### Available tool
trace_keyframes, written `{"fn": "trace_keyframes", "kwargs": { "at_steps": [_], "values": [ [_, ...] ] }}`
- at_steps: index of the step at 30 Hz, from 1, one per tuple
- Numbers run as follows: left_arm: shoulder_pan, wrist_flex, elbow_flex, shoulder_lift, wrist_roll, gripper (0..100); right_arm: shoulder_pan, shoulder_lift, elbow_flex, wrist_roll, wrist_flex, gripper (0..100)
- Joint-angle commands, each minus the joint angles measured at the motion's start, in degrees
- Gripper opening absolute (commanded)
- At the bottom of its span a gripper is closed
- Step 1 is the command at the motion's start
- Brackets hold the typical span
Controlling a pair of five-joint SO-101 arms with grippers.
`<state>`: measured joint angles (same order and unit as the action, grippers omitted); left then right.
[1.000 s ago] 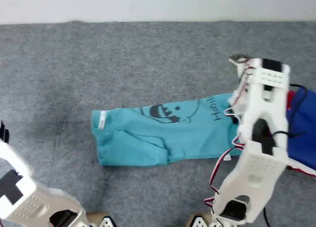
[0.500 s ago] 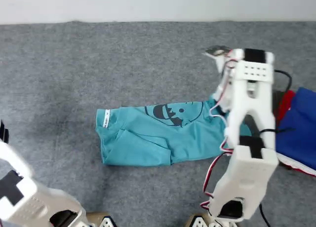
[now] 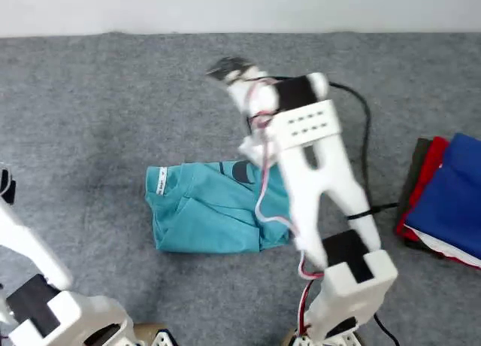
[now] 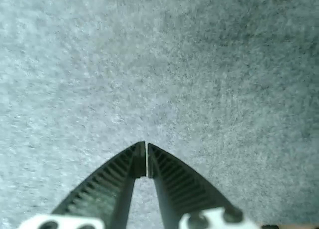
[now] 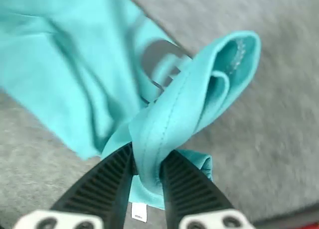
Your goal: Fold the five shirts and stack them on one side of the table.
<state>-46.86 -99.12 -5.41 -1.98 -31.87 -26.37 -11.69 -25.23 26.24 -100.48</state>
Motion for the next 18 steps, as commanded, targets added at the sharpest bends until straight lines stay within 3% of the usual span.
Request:
{"fn": "trace_keyframes", "kwargs": {
  "at_steps": [1,10,18],
  "values": [
    [0.3,-0.7,1.5,-2.5,0.1,2,-7.1,2.9,-2.5,-0.7,-1.4,1.0],
    [0.2,2.1,6.9,-3.0,0.1,2,-17.4,-6.9,-2.7,-0.7,4.4,1.0],
    [0.2,2.9,6.9,-3.0,0.1,2,-20.1,-13.0,-2.7,-0.7,12.4,1.2]
  ]
}}
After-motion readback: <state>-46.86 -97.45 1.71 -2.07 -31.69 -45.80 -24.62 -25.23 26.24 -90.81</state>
